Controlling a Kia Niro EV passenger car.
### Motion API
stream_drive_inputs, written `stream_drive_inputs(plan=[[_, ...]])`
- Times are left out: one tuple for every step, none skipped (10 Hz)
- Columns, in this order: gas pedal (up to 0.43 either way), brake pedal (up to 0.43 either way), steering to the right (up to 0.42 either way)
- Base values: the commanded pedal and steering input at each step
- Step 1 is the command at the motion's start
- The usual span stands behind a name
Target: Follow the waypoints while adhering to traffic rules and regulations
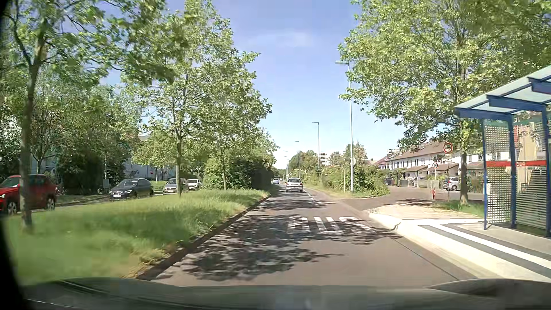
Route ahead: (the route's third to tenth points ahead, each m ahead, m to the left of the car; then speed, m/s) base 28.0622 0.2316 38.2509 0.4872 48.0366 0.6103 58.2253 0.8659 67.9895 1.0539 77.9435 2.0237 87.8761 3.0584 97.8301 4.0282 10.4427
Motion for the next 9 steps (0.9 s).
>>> stream_drive_inputs(plan=[[0.37,0.03,0.008],[0.37,0.03,0.008],[0.37,0.03,0.006],[0.37,0.03,0.004],[0.37,0.03,0.003],[0.37,0.03,0.001],[0.37,0.03,0.0],[0.37,0.03,0.0],[0.37,0.03,0.0]])
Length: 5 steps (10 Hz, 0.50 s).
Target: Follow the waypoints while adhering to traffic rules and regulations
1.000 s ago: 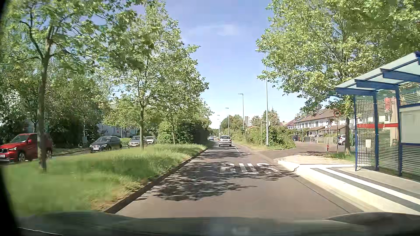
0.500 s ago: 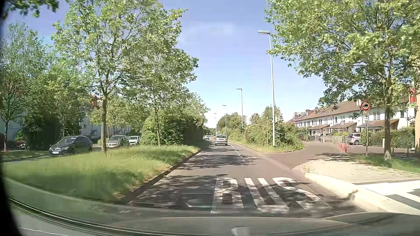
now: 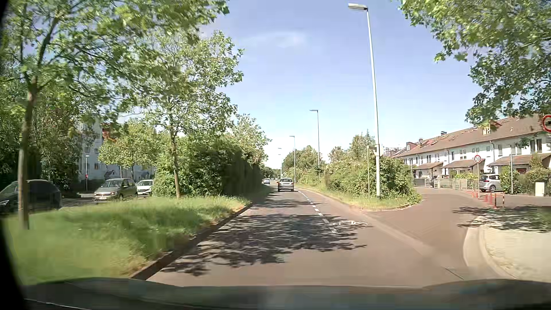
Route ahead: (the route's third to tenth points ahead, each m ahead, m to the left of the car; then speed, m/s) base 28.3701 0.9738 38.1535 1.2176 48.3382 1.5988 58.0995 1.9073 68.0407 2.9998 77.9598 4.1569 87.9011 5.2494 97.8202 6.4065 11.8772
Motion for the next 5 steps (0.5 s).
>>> stream_drive_inputs(plan=[[0.37,0.03,0.0],[0.37,0.03,0.0],[0.37,0.03,-0.002],[0.358,0.03,-0.004],[0.35,0.03,-0.005]])
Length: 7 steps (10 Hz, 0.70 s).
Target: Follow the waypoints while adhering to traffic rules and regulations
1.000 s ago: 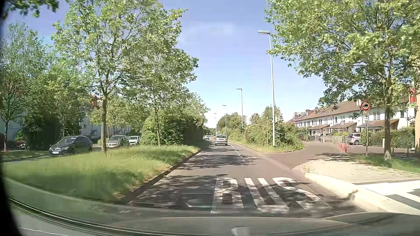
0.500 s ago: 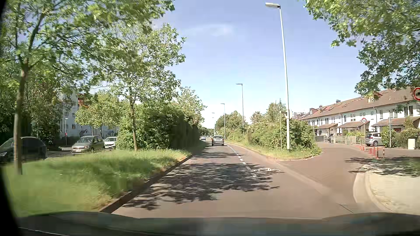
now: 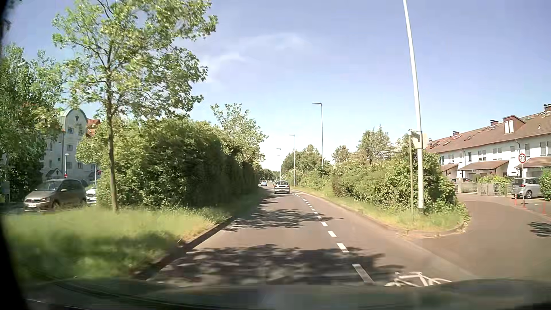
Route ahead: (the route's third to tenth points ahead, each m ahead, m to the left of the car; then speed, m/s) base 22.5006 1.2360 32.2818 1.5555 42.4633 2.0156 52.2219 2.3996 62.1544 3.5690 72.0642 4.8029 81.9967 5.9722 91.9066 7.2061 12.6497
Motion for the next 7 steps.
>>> stream_drive_inputs(plan=[[0.35,0.03,-0.005],[0.35,0.03,-0.005],[0.35,0.03,-0.005],[0.35,0.03,-0.005],[0.331,0.03,-0.005],[0.319,0.03,-0.005],[0.311,0.03,-0.005]])
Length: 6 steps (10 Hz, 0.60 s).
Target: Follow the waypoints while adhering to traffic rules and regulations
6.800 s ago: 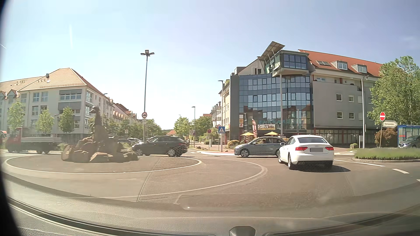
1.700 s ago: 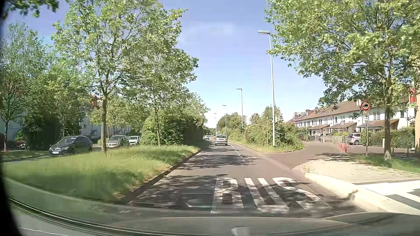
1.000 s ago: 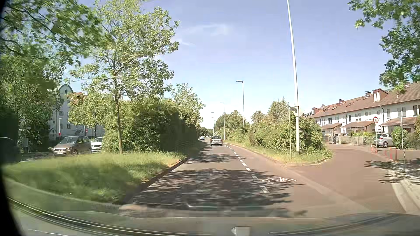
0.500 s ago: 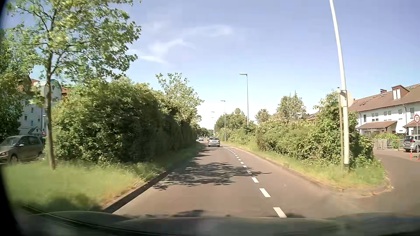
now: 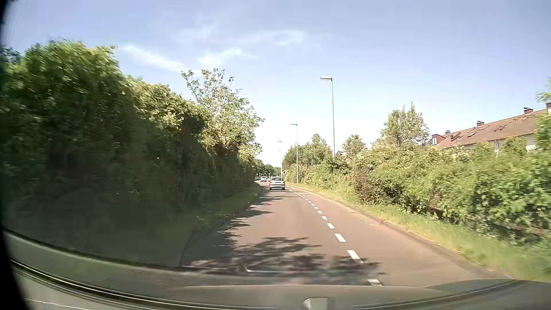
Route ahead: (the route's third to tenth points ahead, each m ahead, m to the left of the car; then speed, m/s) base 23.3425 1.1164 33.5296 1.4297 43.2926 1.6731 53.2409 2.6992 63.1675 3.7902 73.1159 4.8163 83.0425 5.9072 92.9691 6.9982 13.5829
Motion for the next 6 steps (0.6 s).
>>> stream_drive_inputs(plan=[[0.287,0.03,-0.005],[0.28,0.03,-0.005],[0.268,0.03,-0.006],[0.248,0.03,-0.009],[0.248,0.03,-0.012],[0.248,0.03,-0.015]])
